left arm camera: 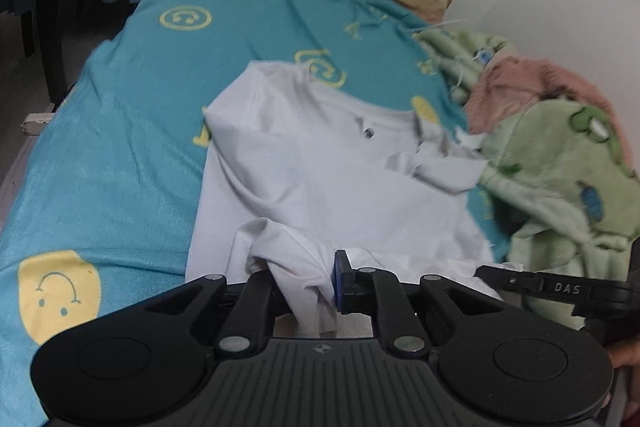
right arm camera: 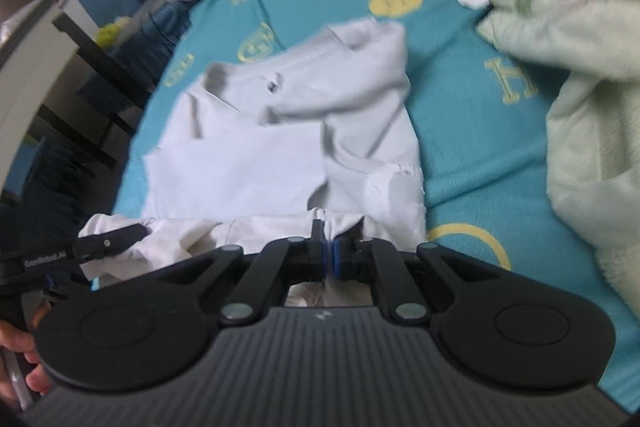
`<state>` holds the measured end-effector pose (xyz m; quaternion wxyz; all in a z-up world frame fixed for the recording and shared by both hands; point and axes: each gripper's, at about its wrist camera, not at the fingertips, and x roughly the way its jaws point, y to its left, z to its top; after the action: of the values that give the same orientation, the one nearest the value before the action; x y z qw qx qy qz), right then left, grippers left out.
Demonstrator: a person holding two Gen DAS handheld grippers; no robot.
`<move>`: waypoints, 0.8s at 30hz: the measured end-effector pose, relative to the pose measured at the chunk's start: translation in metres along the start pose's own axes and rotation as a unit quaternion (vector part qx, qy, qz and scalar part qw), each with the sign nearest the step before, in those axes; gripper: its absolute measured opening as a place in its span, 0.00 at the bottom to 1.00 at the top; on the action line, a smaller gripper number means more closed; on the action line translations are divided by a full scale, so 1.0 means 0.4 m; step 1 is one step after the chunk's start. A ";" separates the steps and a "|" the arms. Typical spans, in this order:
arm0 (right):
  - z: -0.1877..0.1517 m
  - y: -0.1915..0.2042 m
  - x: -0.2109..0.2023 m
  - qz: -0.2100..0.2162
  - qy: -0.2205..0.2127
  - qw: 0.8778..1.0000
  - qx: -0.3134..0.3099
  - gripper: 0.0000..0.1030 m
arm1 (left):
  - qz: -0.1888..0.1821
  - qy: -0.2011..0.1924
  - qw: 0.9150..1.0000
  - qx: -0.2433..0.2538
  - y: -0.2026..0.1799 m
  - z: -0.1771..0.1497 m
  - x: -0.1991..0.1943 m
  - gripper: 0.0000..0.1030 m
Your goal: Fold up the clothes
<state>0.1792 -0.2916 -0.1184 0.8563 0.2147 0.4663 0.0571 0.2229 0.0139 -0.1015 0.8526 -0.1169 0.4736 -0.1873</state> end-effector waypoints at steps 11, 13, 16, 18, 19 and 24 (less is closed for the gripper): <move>-0.038 0.014 -0.067 -0.005 -0.019 1.000 0.013 0.19 | 0.030 -0.034 0.998 0.032 -0.055 -0.059 -0.104 0.53; -0.061 0.024 -0.106 -0.008 -0.034 0.999 0.018 0.41 | 0.028 -0.040 0.998 0.029 -0.070 -0.091 -0.154 0.62; -0.105 0.041 -0.168 -0.012 -0.061 0.998 0.025 0.62 | 0.027 -0.041 0.998 0.029 -0.095 -0.144 -0.222 0.78; -0.139 0.054 -0.206 -0.015 -0.076 0.997 0.030 0.65 | 0.018 -0.038 0.999 0.015 -0.102 -0.187 -0.262 0.82; -0.158 0.056 -0.220 -0.009 -0.077 0.996 0.039 0.66 | 0.008 -0.033 0.999 -0.002 -0.097 -0.208 -0.275 0.85; -0.246 0.060 -0.277 0.026 -0.083 0.992 0.087 0.66 | -0.057 0.009 0.992 -0.116 -0.043 -0.302 -0.310 0.93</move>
<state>0.0386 -0.2719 -0.0690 0.8683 0.3044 0.3912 0.0200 0.0567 0.0491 -0.0636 0.8171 -0.2401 0.4922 -0.1803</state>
